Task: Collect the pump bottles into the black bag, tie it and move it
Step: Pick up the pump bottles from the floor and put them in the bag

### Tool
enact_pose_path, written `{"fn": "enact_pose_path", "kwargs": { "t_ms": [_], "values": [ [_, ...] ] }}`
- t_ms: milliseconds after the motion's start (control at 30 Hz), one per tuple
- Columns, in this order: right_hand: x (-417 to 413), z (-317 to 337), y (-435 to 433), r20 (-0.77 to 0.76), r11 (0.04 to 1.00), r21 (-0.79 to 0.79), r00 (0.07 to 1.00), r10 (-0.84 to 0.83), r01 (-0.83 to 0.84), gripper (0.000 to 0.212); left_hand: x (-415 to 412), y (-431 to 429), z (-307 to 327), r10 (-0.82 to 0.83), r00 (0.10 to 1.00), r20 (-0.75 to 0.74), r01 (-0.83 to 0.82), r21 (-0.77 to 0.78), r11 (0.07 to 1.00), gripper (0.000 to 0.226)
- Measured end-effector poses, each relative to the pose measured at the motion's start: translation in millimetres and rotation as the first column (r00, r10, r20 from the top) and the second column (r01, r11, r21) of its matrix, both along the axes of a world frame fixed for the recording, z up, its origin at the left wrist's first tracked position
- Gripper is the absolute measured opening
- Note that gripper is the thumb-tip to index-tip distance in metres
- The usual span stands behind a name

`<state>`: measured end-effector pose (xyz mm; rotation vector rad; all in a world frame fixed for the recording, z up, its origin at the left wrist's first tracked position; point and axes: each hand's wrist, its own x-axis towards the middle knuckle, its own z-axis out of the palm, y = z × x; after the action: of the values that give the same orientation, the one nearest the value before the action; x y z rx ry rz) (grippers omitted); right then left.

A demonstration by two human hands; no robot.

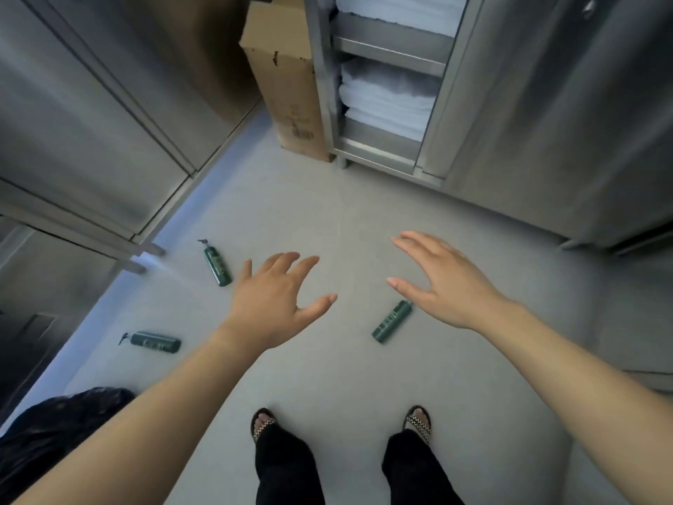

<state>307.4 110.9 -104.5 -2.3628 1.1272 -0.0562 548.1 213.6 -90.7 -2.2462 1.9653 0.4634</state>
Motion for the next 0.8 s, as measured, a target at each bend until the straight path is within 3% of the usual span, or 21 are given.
{"fn": "enact_pose_path", "kwargs": {
  "t_ms": [167,333,467,800],
  "values": [
    [19.3,-74.3,25.6,-0.056,0.969,-0.040,0.968,-0.246,0.244,0.070,30.6,-25.7,-66.7,-0.147,0.988,-0.052,0.148,0.010,0.989,0.076],
    [41.2,-195.7,37.5,-0.086,0.891,-0.051,0.887,-0.455,0.452,0.076,46.6,-60.4,-179.6,-0.279,0.958,-0.071,0.277,-0.042,0.960,0.077],
    [44.8,-323.6,31.9,-0.067,0.858,-0.012,0.856,-0.513,0.514,0.071,44.8,-80.4,-308.8,-0.315,0.946,-0.077,0.310,-0.073,0.948,0.073],
    [10.8,-646.9,29.0,-0.063,0.762,0.076,0.766,-0.640,0.643,0.074,13.3,-76.5,-645.1,-0.371,0.917,-0.145,0.378,0.022,0.926,0.065]
  ]
}}
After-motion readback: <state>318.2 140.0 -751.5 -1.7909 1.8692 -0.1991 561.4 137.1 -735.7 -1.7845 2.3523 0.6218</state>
